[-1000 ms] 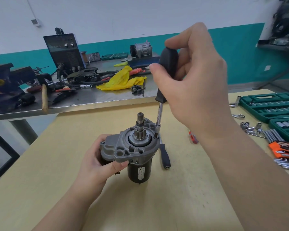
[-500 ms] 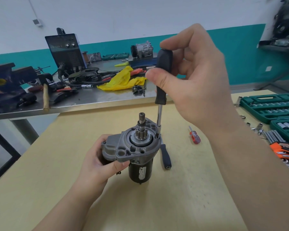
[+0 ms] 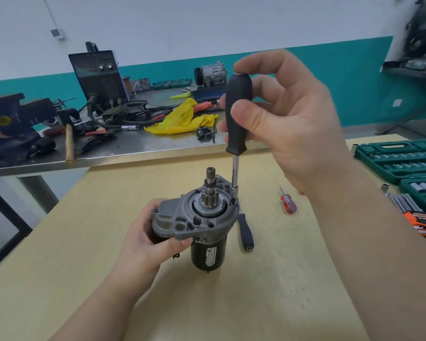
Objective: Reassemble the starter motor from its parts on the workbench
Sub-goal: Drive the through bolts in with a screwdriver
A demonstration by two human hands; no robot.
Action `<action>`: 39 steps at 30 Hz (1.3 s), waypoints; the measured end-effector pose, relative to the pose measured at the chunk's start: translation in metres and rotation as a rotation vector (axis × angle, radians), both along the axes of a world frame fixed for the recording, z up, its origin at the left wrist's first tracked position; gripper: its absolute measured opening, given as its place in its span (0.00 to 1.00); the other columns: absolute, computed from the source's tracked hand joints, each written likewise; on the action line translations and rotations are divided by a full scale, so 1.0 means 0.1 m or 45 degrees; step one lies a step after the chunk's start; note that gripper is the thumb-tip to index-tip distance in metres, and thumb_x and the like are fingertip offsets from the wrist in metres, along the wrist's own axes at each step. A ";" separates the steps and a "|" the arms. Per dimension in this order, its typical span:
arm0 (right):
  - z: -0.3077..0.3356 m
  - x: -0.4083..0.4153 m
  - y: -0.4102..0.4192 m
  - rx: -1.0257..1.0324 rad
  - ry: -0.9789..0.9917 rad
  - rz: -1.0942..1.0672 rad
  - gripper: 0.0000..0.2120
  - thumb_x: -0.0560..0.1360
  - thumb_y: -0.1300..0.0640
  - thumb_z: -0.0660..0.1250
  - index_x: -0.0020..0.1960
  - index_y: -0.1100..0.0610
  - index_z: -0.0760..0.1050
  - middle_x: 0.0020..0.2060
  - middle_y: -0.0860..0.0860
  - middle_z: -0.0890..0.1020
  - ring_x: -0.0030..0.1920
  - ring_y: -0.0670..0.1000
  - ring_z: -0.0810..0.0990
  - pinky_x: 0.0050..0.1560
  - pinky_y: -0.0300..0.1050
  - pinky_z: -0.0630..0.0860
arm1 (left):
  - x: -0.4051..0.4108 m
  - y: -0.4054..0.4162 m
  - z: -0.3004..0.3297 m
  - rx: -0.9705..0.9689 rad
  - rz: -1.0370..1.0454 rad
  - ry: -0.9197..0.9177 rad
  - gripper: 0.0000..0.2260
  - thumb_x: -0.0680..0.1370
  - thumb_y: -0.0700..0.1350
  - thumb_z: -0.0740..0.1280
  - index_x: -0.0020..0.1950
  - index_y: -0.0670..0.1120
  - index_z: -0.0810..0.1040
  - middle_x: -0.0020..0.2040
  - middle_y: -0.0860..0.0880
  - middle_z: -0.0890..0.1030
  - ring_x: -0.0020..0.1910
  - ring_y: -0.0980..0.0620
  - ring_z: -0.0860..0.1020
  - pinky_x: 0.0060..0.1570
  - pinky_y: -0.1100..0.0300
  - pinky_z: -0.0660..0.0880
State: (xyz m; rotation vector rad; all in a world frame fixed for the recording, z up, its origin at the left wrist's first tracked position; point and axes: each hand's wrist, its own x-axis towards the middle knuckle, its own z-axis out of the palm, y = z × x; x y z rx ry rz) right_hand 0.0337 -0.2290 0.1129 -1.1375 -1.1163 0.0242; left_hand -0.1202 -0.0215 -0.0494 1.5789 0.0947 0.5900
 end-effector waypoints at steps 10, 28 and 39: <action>-0.10 -0.05 0.16 0.113 -0.125 -0.277 0.10 0.82 0.61 0.71 0.60 0.52 0.75 0.47 0.56 0.84 0.46 0.56 0.86 0.49 0.54 0.86 | 0.01 0.02 -0.02 -0.014 -0.003 -0.001 0.31 0.65 0.57 0.87 0.62 0.48 0.81 0.50 0.42 0.85 0.43 0.49 0.80 0.35 0.57 0.77; -0.13 -0.05 0.19 0.073 -0.177 -0.392 0.16 0.78 0.58 0.77 0.63 0.49 0.78 0.42 0.48 0.82 0.40 0.56 0.84 0.43 0.61 0.86 | 0.02 -0.01 0.00 -0.005 0.004 0.003 0.32 0.64 0.58 0.87 0.62 0.48 0.81 0.52 0.39 0.85 0.46 0.46 0.80 0.37 0.56 0.77; -0.07 -0.01 0.10 -0.090 -0.190 -0.455 0.16 0.80 0.60 0.72 0.65 0.49 0.75 0.45 0.51 0.86 0.42 0.54 0.89 0.47 0.58 0.87 | 0.01 0.02 -0.03 0.008 0.014 -0.004 0.31 0.65 0.58 0.87 0.61 0.48 0.81 0.48 0.44 0.84 0.40 0.50 0.79 0.34 0.57 0.75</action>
